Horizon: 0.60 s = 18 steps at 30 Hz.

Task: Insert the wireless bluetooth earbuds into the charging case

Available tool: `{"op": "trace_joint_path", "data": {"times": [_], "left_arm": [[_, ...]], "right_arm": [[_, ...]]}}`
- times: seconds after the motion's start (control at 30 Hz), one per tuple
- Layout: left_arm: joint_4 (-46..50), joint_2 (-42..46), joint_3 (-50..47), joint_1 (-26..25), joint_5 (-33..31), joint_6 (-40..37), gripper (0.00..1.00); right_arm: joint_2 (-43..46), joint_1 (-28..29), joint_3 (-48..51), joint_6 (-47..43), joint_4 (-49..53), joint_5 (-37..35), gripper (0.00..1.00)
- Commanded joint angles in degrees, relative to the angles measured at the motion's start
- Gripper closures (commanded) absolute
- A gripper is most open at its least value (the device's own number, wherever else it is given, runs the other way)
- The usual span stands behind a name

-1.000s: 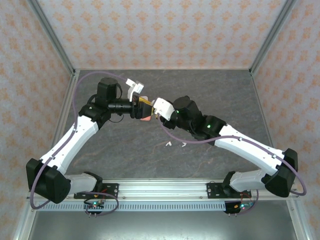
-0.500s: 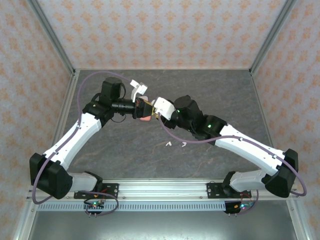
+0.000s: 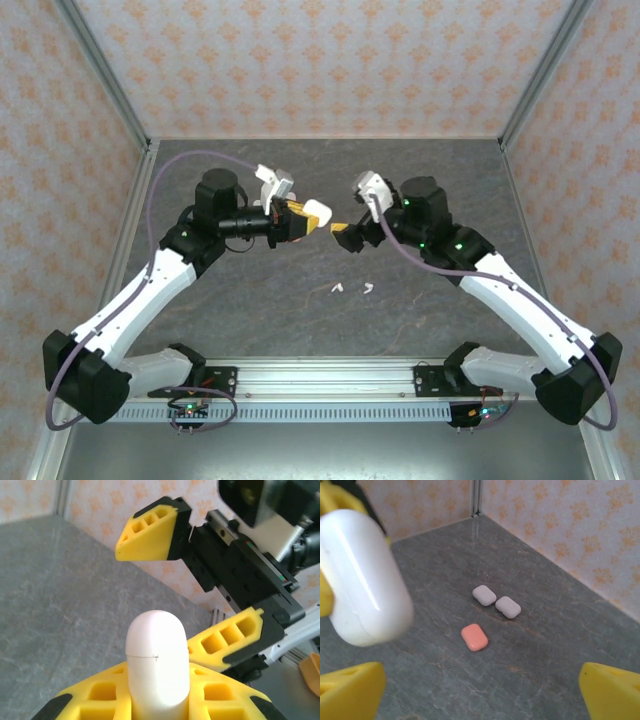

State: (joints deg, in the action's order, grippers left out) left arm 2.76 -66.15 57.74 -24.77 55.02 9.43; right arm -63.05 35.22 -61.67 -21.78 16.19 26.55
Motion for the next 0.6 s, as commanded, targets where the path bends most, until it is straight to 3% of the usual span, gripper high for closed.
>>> {"op": "trace_joint_path", "data": {"times": [0.0, 0.07, 0.23, 0.57], "left_arm": [[-13.86, 1.02, -3.13, -1.02, -6.44, 2.21, 0.96], [-17.01, 0.94, -4.14, -2.17, -7.56, 2.23, 0.97], [-17.84, 0.17, -3.45, -4.47, -7.96, -0.03, 0.97], [-15.57, -0.82, -1.81, -5.55, -6.61, -1.93, 0.98]], "right_arm": [[2.17, -2.86, 3.0, 9.56, -7.47, 14.69, 0.01], [2.39, -3.82, 3.97, 13.17, -10.91, 16.85, 0.01], [2.05, -4.78, 4.92, 19.13, -17.0, 14.45, 0.01], [0.19, -5.78, 3.27, 21.18, -18.05, 8.81, 0.02]]}}
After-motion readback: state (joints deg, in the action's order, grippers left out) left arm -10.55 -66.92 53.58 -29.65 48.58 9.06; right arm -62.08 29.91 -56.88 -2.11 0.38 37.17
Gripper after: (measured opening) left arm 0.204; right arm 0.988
